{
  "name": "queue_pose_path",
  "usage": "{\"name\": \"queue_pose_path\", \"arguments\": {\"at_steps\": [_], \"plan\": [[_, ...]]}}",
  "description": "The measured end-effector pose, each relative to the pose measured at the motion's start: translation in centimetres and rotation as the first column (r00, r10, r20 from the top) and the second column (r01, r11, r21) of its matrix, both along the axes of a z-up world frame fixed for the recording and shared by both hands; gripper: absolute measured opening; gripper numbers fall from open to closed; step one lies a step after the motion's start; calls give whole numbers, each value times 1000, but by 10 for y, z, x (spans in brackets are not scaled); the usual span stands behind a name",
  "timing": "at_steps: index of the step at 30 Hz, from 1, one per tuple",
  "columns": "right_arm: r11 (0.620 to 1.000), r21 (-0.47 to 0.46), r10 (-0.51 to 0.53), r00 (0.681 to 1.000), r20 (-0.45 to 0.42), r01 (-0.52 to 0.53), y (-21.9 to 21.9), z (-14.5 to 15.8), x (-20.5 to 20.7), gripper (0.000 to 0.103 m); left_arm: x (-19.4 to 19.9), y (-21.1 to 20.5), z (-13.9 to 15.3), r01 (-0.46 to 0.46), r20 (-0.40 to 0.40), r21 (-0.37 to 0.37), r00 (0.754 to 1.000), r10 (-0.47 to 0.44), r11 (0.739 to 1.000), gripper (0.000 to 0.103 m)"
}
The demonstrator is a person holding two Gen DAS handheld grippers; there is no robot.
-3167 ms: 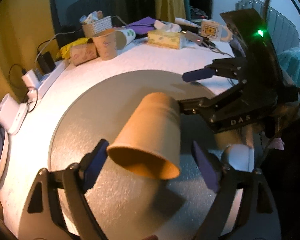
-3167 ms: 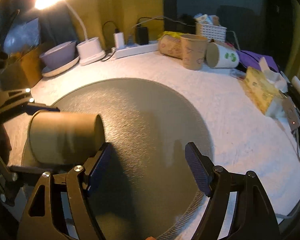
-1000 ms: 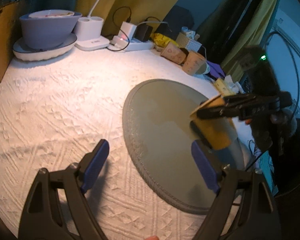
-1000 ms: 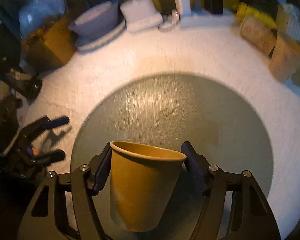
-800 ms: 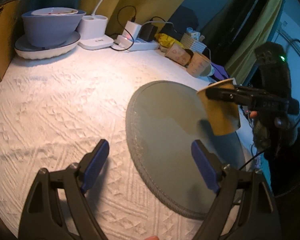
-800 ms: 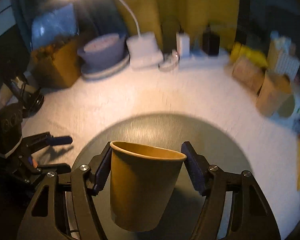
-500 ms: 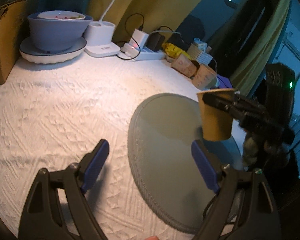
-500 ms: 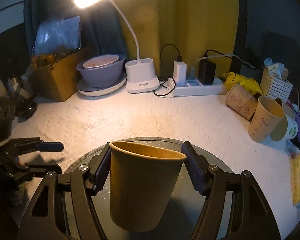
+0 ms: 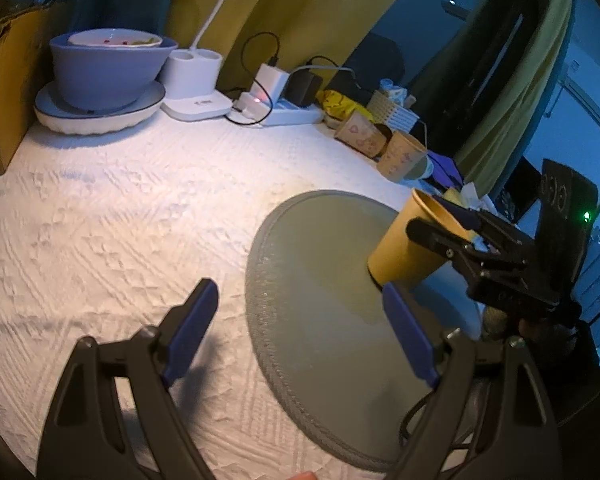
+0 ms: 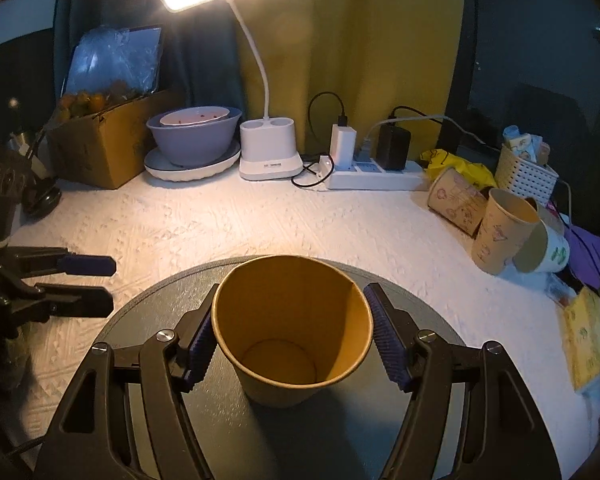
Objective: Flip cup upright
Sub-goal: 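Rotate the right gripper to turn the cup opening upward, then lower the upright cup onto the grey mat and open the right gripper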
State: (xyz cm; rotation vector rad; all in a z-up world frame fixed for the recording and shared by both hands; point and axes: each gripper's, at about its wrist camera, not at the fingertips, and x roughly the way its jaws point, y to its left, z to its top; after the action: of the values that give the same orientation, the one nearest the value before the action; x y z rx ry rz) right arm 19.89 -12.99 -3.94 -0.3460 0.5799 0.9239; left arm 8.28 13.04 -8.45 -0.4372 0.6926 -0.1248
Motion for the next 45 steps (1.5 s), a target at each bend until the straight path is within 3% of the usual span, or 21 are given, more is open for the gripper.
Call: {"name": "queue_pose_path", "arguments": {"at_steps": [13,22,32,45], "plan": [[994,-58,-90,994,65,94,-17,-2,-17,71,-8,-17,10,31,48,61,998,-34,998,85],[974,-73,-212,977,32,214,-41,-8,-13,76,-11,-29,15,46,71,124,996,-55,991,85],[963,-46,-266,964,-5,265,-64,-2,-29,78,-23,-47,25,76,107,167,990,-95,983,85],[957,-17,-289,957,-22,288,-91,15,-64,78,-41,-80,35,139,116,151,981,-158,979,85]]}}
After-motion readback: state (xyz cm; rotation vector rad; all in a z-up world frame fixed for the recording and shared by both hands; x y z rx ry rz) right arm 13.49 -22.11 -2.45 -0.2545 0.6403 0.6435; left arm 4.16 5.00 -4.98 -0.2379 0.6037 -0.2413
